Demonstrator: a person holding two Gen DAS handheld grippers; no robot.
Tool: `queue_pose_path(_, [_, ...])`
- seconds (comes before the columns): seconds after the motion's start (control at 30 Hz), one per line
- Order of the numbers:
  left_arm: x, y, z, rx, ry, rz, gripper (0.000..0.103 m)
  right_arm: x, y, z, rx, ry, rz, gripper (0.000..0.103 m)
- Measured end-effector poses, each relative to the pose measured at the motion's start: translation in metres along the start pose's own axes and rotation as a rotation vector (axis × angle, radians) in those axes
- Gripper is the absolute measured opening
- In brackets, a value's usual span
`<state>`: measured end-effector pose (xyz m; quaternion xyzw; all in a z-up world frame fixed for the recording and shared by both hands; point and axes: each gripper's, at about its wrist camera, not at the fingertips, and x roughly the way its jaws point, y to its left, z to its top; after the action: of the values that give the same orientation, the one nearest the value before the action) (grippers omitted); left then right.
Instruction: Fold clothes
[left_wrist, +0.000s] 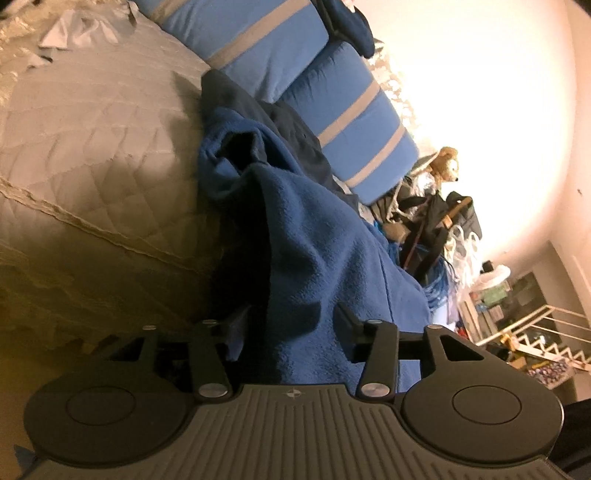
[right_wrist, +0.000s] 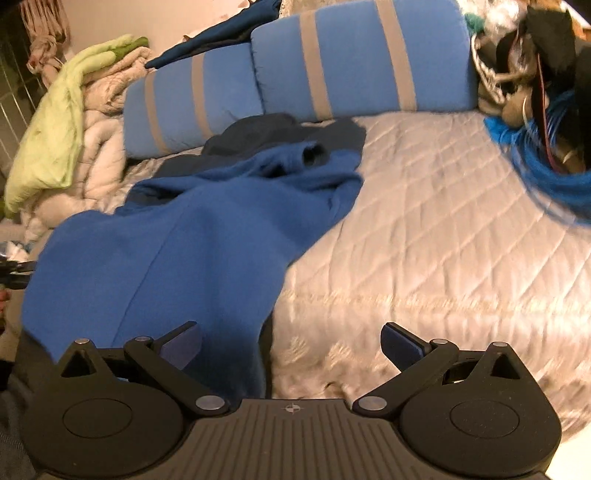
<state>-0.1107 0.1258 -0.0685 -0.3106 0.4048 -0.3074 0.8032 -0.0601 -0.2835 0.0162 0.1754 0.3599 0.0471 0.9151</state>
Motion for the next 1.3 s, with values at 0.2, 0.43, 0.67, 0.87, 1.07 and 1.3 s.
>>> queue_pose_path(0.2, [0.016, -0.001, -0.003, -0.02, 0.031, -0.051, 0.029, 0.028, -0.027, -0.026, 0.182, -0.001, 0.197, 0.095])
queue_pose_path(0.43, [-0.02, -0.032, 0.003, 0.059, -0.048, -0.069, 0.008, 0.043, -0.015, -0.018, 0.229, 0.081, 0.378, 0.012])
queue_pose_path(0.67, [-0.052, -0.056, 0.026, 0.025, -0.109, -0.032, 0.007, -0.023, 0.01, 0.037, 0.255, 0.022, 0.425, 0.009])
queue_pose_path(0.87, [-0.06, -0.069, 0.052, -0.009, -0.121, 0.049, 0.008, -0.042, -0.003, 0.062, 0.461, -0.011, 0.495, 0.008])
queue_pose_path(1.07, [-0.034, -0.068, 0.052, 0.005, -0.046, 0.113, 0.012, -0.029, -0.003, 0.081, 0.438, -0.004, 0.372, 0.008])
queue_pose_path(1.3, [-0.03, -0.053, 0.035, -0.027, -0.067, 0.199, 0.042, -0.01, -0.017, 0.107, 0.371, 0.005, 0.221, 0.008])
